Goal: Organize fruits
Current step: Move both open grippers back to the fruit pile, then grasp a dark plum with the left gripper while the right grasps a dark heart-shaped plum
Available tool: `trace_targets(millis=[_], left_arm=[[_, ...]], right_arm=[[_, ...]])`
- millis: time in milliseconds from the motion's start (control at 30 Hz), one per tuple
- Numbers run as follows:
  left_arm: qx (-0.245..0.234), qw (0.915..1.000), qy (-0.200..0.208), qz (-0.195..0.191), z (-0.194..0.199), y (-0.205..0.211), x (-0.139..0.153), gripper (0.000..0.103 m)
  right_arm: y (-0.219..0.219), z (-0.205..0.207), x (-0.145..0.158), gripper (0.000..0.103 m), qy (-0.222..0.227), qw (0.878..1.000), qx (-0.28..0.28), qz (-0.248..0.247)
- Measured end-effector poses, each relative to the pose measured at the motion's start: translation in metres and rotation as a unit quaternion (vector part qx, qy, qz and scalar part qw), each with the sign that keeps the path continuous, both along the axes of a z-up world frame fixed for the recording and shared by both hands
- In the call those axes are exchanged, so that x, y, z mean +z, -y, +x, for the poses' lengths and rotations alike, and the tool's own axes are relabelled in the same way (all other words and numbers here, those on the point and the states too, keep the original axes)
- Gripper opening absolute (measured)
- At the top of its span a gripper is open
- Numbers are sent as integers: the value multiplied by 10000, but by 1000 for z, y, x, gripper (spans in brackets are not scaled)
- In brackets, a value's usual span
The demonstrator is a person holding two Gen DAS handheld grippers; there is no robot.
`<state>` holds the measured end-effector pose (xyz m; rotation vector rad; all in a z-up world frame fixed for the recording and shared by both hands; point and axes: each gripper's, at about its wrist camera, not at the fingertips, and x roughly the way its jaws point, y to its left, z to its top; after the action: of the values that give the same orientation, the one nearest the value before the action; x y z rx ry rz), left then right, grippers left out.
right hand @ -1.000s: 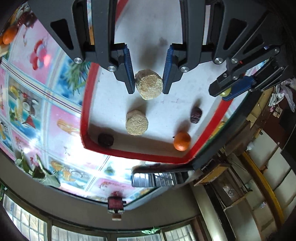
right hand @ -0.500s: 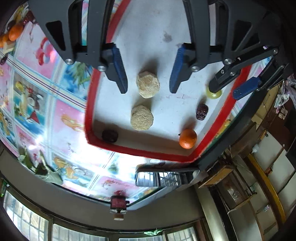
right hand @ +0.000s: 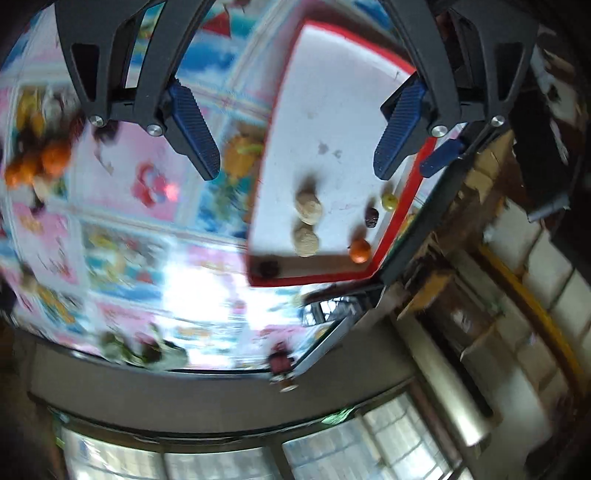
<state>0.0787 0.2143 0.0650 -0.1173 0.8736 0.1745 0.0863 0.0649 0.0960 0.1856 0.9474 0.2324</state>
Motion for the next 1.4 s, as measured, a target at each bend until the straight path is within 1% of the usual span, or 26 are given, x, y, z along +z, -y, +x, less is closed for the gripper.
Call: trace_targets(millis=[33,67,133,200,233,267,300,367,467,567,667,767,867,933,1033,1100,1167,1233,1333,1400], left_arm=[[-49,10000,3,-8,-2,7,0,63],[-141,9999,-4,-23,-2,17,1,63],[-334,9994,-14,-26,-2,38,1,63],[-526,9986,-13,-35,0,62,1,63],[-575,9983,-23,-45,2,70,1,63],[-658,9978,-36,-80,3,80,0,64],[-756,9971,-50,-115,5,94,-2,64],[-868,9961,-92,-86,9,114,-6,65],[-1033,9945,-178,43,14,144,-17,66],[-1118,9934,-215,139,20,164,-26,66],[-1153,9926,-202,326,28,177,-34,66],[-1254,9909,-324,357,38,184,-42,66],[-1196,9910,-340,501,45,190,-49,66],[-1140,9922,-224,460,49,191,-48,66],[-1143,9920,-223,482,52,193,-47,66],[-1200,9918,-175,416,48,193,-44,66],[-1324,9902,-105,429,44,195,-44,66],[-1483,9877,-178,459,43,199,-48,66],[-1672,9851,-146,387,39,201,-50,66],[-1667,9844,-204,526,42,203,-53,66]], right_arm=[[9,-7,2,86,57,9997,-136,-217],[20,-18,5,86,230,9976,-303,-584],[37,-34,10,86,438,9903,-433,-1245],[60,-46,8,85,335,9854,-459,-1606],[71,-51,7,85,280,9844,-459,-1674],[86,-61,9,82,324,9827,-515,-1748],[98,-67,10,82,380,9817,-590,-1769],[124,-82,13,82,361,9828,-734,-1654],[176,-101,9,82,245,9871,-1106,-1136],[212,-110,-5,83,-72,9902,-1207,-694],[238,-117,-19,83,-334,9900,-1278,-499],[250,-124,-26,83,-418,9898,-1221,-609],[262,-128,-35,83,-498,9907,-1203,-399],[270,-129,-40,83,-533,9911,-1179,-300],[274,-127,-45,83,-580,9916,-1111,-331],[275,-124,-46,83,-621,9918,-1066,-327],[277,-123,-47,83,-628,9924,-1032,-245],[279,-121,-48,83,-634,9931,-982,-128],[277,-117,-51,83,-666,9936,-910,-76],[277,-115,-53,83,-680,9939,-873,-23]])
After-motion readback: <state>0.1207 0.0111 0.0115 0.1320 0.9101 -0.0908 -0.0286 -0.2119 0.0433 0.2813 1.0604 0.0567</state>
